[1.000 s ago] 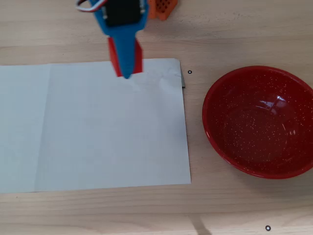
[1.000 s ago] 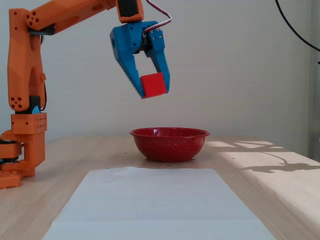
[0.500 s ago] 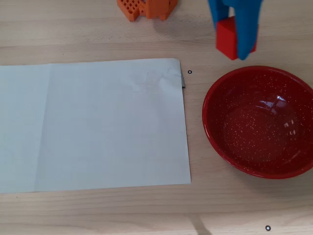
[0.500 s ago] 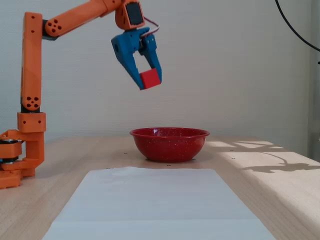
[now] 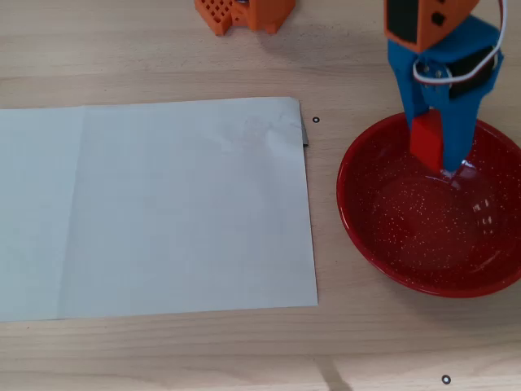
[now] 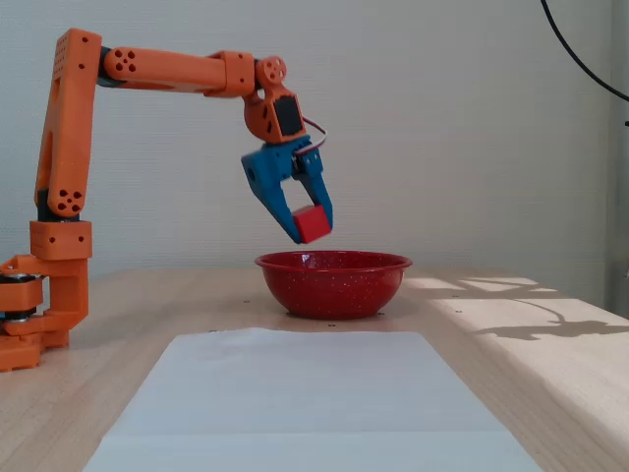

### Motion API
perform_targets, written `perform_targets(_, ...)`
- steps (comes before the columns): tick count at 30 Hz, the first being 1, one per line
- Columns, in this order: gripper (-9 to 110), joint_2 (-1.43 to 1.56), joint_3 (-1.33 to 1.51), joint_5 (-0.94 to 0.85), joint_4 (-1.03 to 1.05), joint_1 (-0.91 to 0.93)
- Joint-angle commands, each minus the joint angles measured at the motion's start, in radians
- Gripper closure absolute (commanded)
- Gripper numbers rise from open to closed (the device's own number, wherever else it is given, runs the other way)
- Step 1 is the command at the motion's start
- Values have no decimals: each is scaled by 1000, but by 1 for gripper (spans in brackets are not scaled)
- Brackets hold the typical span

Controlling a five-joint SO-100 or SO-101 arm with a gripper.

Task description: Grasp the red cube and put it in the red bowl

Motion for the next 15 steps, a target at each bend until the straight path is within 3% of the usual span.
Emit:
perform_targets(1,101,71,-14,20,-146,31)
perform_targets(3,101,71,20,41,-213,32)
perform_targets(7,87,78,51,75,-249,25)
perform_targets(15,76,92,-41,61,-89,-8)
